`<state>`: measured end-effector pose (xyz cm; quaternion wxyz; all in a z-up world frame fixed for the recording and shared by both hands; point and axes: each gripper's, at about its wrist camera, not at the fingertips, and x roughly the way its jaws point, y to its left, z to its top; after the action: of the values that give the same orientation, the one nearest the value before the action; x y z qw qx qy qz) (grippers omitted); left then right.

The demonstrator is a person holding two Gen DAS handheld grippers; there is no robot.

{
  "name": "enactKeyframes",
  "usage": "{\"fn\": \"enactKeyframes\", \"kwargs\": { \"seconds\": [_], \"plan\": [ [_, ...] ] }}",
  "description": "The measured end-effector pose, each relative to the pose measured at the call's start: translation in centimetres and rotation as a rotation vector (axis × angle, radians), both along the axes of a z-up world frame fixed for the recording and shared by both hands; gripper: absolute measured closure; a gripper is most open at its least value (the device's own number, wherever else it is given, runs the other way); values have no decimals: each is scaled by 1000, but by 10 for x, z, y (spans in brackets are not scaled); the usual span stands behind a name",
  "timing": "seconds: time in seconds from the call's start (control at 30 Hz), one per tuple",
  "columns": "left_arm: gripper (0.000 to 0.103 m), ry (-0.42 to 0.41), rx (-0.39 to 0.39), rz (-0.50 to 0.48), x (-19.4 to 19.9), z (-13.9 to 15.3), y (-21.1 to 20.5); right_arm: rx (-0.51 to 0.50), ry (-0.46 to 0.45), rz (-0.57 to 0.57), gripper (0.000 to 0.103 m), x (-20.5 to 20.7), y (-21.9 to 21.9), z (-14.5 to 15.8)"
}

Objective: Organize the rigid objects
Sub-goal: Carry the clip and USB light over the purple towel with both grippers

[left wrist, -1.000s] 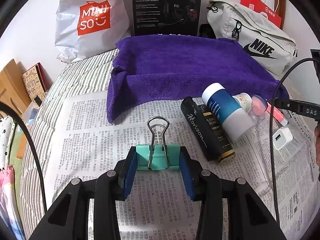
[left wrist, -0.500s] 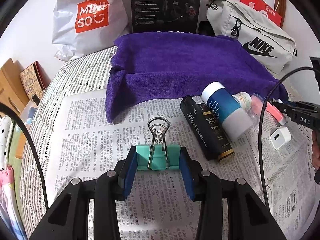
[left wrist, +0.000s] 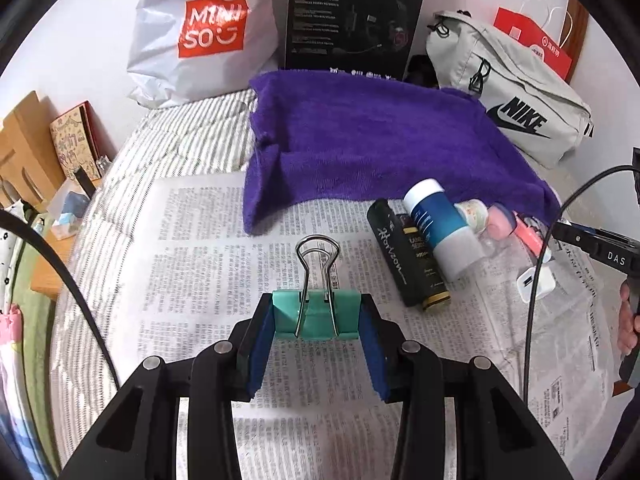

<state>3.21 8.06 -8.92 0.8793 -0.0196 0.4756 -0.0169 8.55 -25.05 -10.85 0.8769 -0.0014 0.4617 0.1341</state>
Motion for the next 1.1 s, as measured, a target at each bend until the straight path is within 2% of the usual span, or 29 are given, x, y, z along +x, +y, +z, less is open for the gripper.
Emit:
{"fn": "enactKeyframes", "kwargs": {
  "seconds": [0.2, 0.47, 0.7, 1.1],
  "plan": [
    [64, -25, -1, -1, 6, 27, -1, 3, -32, 27, 74, -3, 4, 27],
    [64, -61, -6, -12, 33, 58, 2, 26, -59, 45, 74, 15, 10, 56],
    [64, -74, 4, -16, 62, 69, 2, 24, -78, 56, 74, 39, 13, 72],
    [64, -61, -41, -28, 124, 71, 7, 25, -81, 79, 74, 89, 27, 78]
  ]
}}
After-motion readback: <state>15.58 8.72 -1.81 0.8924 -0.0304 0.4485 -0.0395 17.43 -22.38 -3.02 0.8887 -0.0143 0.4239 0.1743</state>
